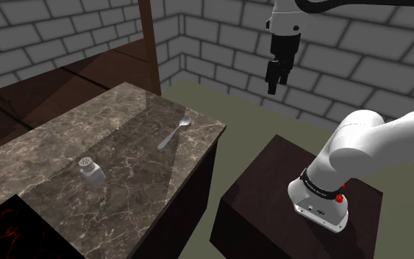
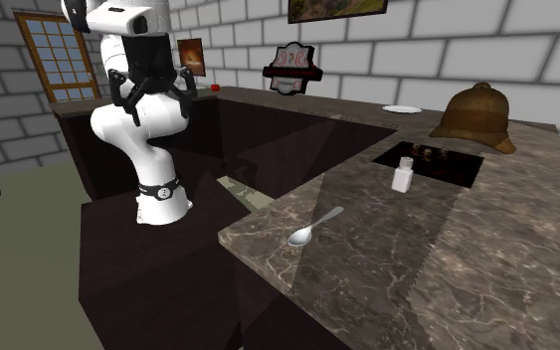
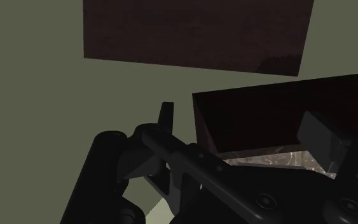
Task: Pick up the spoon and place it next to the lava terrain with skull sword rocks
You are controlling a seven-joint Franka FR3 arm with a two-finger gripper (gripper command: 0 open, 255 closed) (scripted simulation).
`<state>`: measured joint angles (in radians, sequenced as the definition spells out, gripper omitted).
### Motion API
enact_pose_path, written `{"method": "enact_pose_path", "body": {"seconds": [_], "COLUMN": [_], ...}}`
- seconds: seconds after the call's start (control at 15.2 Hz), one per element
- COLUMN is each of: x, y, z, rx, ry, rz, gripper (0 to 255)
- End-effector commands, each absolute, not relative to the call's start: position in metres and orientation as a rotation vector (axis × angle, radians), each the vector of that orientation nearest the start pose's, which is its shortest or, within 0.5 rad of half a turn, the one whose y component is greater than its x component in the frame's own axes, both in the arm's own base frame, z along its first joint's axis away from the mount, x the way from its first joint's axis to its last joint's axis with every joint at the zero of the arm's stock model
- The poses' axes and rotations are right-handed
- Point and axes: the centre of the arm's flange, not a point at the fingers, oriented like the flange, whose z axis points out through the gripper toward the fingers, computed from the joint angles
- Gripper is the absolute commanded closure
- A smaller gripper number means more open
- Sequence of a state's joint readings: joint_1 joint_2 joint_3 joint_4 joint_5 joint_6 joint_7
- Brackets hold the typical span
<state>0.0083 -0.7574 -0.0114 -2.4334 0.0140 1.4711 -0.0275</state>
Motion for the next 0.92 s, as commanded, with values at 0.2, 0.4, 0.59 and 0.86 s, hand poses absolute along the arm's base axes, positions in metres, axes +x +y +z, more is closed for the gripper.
{"method": "enact_pose_path", "body": {"seconds": [0.2, 0.4, 0.59, 0.86], "x": [0.327, 0.356, 0.385, 0.424], "y": [0.016, 0.033, 0.051, 0.075], "z": [0.518, 0.499, 0.479, 0.454], "rx": [-3.101, -3.101, -3.101, -3.101], "ry": [-0.068, -0.093, -0.118, -0.151], "rz": [0.31, 0.302, 0.294, 0.283], "gripper": [0, 0, 0, 0]}}
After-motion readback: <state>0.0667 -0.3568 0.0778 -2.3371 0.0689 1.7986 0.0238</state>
